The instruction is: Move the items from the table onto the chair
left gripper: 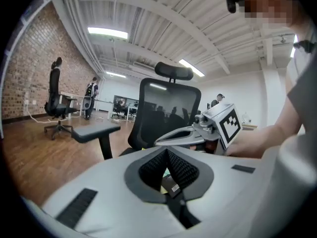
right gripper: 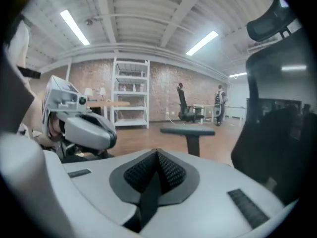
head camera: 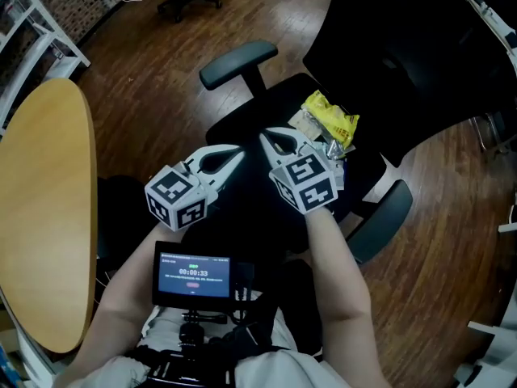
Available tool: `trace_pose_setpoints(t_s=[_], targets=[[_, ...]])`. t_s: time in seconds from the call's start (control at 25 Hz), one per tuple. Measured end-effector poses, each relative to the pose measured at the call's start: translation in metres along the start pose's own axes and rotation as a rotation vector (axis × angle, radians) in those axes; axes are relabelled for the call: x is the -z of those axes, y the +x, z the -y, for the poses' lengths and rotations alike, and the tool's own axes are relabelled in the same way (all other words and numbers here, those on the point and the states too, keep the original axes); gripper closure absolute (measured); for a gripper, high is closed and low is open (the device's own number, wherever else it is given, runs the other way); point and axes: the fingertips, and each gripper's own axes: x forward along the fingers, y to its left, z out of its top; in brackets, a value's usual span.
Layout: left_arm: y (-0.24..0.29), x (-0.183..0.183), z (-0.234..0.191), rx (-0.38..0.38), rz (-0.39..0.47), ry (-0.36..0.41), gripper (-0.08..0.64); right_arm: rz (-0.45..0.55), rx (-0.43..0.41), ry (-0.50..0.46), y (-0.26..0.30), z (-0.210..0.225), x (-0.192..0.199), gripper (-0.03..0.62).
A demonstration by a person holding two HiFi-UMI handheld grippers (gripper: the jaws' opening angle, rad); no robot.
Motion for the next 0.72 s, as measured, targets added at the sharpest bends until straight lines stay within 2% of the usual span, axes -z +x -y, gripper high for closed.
trace_pose_setpoints(t_s=[0.12, 0.32, 0.4, 0.56, 0.72], targets=[[-0.043, -0.043, -0.013, -0.047, 0.077, 0.013, 0.549, 0.161, -0.147, 0.037, 0.01, -0.042, -0.079, 0.592], [-0.13, -0.098, -0.049, -0.229, 0.149, -0.006, 0.549, 0.365, -0.402, 0.004, 0.032, -0.128, -0.186, 0.592], [-0.167, -0.11, -0.052, -0.293, 0.167, 0.003, 0.549, 0.398, -0.49, -0.012, 0.041, -0.164, -0.211, 0.592], [-0.248, -0.118, -0.059, -0.46, 0.149, 0.014, 0.549, 0.431, -0.666, -0.011, 0.056, -0.242, -0.244, 0.592], [-0.319, -0.116, -0.063, -0.602, 0.168, 0.014, 0.549, 0.439, -0.781, -0.037, 0.068, -0.305, -0.262, 0.592]])
